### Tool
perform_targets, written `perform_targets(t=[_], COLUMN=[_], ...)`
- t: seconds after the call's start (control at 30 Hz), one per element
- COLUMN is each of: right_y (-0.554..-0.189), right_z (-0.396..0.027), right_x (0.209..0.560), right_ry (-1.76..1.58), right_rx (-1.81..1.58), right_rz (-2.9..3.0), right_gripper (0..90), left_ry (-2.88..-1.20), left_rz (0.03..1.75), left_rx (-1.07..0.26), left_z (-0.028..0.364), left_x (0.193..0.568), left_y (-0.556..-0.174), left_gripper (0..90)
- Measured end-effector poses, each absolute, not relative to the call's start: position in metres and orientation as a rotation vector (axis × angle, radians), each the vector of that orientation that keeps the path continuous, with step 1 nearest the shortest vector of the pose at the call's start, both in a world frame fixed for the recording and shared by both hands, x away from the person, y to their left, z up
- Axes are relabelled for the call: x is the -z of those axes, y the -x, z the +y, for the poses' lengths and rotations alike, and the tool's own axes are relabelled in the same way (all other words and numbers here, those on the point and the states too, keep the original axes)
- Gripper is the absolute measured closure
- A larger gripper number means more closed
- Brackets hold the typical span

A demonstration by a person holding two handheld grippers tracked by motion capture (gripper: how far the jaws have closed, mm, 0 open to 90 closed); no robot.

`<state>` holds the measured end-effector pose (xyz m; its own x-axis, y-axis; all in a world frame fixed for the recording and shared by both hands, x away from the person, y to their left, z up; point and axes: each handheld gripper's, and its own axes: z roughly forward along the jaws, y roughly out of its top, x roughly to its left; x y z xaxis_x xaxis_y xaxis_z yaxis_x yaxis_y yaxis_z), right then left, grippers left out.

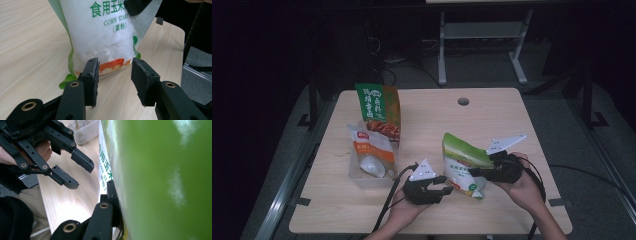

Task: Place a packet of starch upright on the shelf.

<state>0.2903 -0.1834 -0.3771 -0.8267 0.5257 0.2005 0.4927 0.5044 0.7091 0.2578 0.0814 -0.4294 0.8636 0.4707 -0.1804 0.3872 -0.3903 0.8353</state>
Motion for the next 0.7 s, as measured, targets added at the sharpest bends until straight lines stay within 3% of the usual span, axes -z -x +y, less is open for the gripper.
perform_targets(t=[0.3,0.7], right_y=[-0.297,-0.330], right_z=[-0.165,-0.121], right_x=[0.359,0.311], right_ry=[-0.871,-0.803], right_rx=[-1.246,-1.312], right_rz=[2.683,2.679], right_gripper=[89.4,89.4], left_ry=[-2.014,-2.027], left_rz=[0.615,0.579], left_rx=[-0.096,-0.112], left_z=[0.094,0.111], left_x=[0.427,0.424], left_y=[-0.245,-0.232], left_gripper=[55.9,52.8])
